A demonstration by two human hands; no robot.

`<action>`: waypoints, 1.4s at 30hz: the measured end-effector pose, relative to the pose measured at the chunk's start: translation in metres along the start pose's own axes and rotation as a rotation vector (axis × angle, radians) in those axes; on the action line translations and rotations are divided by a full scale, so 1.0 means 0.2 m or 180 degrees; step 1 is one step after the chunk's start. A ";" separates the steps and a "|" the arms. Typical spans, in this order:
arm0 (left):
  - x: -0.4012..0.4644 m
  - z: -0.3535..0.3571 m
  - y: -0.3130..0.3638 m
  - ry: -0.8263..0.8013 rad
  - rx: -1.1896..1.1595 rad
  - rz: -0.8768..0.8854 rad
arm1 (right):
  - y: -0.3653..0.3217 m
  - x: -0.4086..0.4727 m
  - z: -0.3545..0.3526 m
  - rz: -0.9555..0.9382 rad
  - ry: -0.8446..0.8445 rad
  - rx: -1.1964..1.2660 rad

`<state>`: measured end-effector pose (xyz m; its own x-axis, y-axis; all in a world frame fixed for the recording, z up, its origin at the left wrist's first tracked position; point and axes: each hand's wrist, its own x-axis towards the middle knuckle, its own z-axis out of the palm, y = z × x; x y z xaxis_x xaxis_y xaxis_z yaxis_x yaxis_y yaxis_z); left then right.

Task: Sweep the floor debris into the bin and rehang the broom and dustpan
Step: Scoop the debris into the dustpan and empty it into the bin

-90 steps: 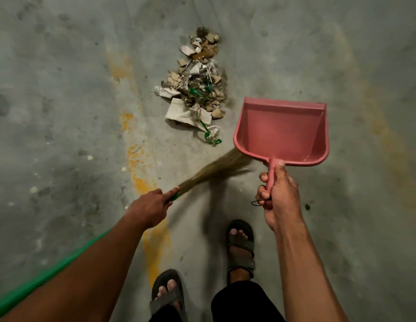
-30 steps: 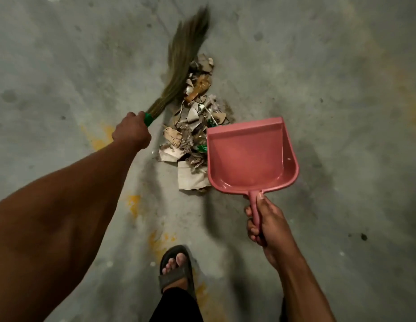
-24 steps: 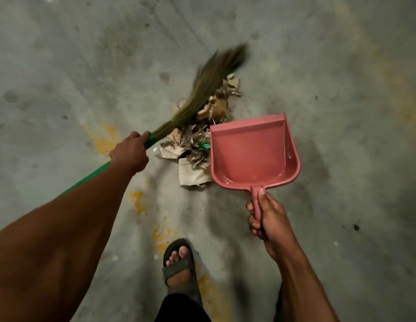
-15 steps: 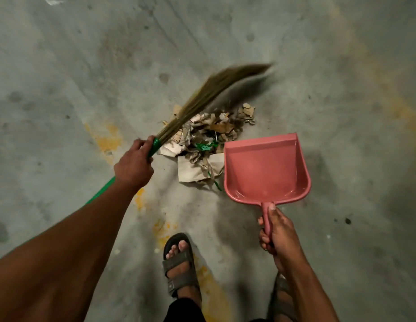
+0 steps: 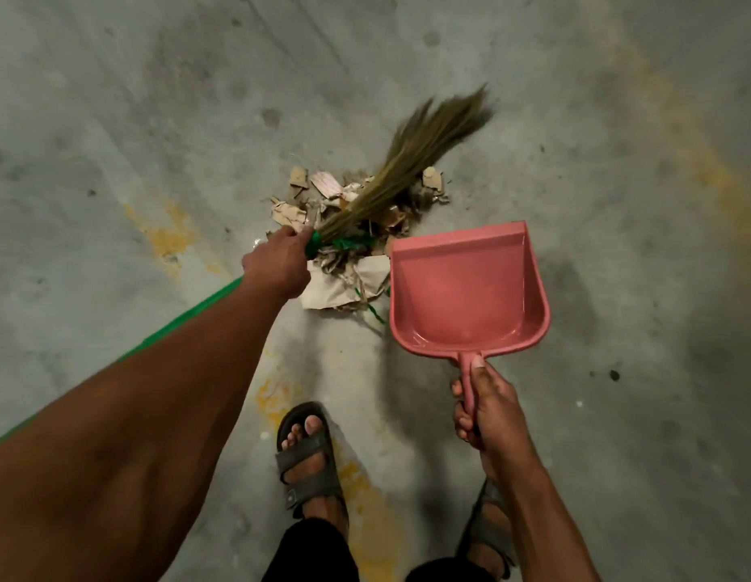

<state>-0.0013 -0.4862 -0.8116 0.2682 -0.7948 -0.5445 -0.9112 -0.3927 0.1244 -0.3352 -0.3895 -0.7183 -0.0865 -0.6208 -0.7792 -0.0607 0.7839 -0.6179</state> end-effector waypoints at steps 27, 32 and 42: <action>-1.12 0.69 -0.13 0.0214 -0.1188 -0.1310 | 0.40 -0.09 -0.23 0.0433 -0.0495 -0.1152; -1.21 0.71 -0.10 0.0858 -0.1418 -0.1164 | 0.51 -0.08 -0.28 0.0741 -0.0545 -0.1106; -0.81 0.61 -0.17 0.0879 -0.1306 -0.1243 | 0.61 0.16 -0.08 0.1019 -0.0468 -0.1132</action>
<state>-0.0526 -0.2881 -0.8299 0.6777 -0.6256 -0.3865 -0.5503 -0.7801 0.2977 -0.3608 -0.3133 -0.8174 -0.0168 -0.3228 -0.9463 -0.3914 0.8730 -0.2909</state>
